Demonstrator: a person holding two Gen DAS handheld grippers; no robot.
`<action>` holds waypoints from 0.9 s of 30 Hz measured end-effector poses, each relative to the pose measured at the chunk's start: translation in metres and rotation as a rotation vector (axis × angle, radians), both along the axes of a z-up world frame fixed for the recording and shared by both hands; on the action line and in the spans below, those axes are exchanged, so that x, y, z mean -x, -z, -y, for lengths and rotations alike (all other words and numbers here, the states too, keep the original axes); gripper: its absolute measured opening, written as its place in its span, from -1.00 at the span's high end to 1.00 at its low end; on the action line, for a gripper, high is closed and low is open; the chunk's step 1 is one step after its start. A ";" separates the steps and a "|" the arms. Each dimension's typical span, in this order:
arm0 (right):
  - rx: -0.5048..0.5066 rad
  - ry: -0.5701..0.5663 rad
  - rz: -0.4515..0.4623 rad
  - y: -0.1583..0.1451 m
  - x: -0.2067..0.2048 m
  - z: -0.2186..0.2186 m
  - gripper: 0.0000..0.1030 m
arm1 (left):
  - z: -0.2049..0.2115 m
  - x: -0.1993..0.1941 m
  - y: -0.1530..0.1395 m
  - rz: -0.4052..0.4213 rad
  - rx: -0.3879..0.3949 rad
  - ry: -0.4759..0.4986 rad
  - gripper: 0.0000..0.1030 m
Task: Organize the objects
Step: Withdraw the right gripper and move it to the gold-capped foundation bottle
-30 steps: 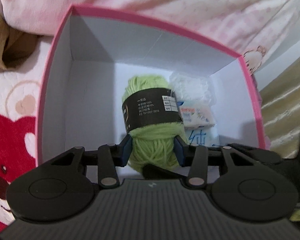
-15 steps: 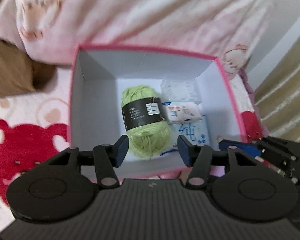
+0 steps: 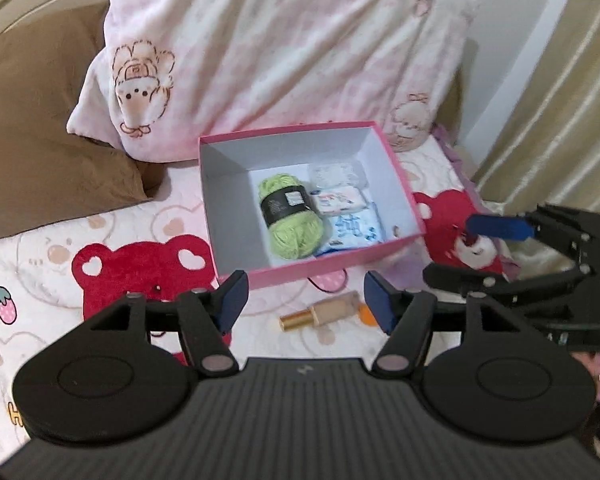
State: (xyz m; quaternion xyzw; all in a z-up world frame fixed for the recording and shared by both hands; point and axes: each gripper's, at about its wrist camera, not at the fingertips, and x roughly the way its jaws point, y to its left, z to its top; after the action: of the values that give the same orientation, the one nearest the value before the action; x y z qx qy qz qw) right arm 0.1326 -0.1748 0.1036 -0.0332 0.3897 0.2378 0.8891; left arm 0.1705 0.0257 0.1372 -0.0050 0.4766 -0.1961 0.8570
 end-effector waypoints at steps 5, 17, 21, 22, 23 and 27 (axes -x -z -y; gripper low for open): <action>-0.006 0.002 0.059 -0.024 0.036 0.006 -0.50 | -0.012 0.032 -0.021 0.017 0.020 0.024 -0.33; -0.110 0.052 0.137 0.030 0.104 0.025 -0.74 | -0.022 0.080 0.028 0.006 0.103 0.040 -0.65; -0.146 0.061 0.155 0.063 0.115 0.027 -0.81 | -0.018 0.085 0.056 -0.002 0.113 0.035 -0.68; -0.137 0.051 0.172 0.070 0.117 0.025 -0.82 | -0.018 0.084 0.063 -0.001 0.121 0.023 -0.68; -0.123 0.042 0.197 0.077 0.118 0.024 -0.86 | -0.018 0.083 0.070 0.005 0.133 0.012 -0.70; -0.060 0.044 0.294 0.094 0.117 0.017 -0.97 | -0.011 0.070 0.102 0.014 0.116 -0.018 -0.73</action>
State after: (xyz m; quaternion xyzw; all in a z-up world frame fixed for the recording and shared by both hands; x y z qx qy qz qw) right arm 0.0157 -0.1916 0.0092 -0.0326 0.2488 0.2221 0.9422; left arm 0.1004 0.0363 0.0350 -0.0575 0.4585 -0.2159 0.8602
